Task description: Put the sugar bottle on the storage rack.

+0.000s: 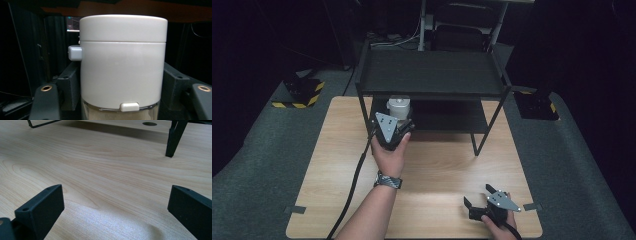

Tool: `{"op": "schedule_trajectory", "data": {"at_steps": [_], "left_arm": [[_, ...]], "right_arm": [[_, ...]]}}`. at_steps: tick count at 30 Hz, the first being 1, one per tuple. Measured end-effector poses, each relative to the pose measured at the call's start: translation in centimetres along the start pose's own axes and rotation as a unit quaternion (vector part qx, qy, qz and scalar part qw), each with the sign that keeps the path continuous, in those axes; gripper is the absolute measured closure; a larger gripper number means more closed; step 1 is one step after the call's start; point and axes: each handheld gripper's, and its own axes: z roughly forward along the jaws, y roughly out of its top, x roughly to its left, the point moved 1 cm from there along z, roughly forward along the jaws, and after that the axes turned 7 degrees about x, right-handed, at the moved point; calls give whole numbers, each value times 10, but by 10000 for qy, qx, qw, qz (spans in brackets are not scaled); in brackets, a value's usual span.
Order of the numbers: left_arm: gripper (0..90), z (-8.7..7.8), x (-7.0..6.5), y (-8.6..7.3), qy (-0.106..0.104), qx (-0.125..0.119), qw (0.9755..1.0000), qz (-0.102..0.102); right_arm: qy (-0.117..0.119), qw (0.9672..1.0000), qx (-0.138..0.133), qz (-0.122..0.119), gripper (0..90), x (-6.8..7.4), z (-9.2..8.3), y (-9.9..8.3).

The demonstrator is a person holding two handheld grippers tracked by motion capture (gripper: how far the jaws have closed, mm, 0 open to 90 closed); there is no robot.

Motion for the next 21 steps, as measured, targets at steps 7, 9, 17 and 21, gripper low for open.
{"op": "schedule_trajectory", "data": {"at_steps": [7, 9, 17, 21], "left_arm": [[305, 13, -2, 3, 72, -44, 10000, 7], [306, 17, -4, 2, 70, -73, 9999, 8], [305, 32, -10, -1, 127, -95, 9999, -10], [305, 36, -13, -4, 141, -97, 9999, 16]], "right_arm": [[9, 10000, -12, 7, 6, 0, 0, 0], [12, 10000, -13, 8, 5, 0, 0, 0], [35, 10000, -31, 27, 5, -1, -1, -1], [47, 10000, -40, 43, 6, -2, -1, -1]]}}
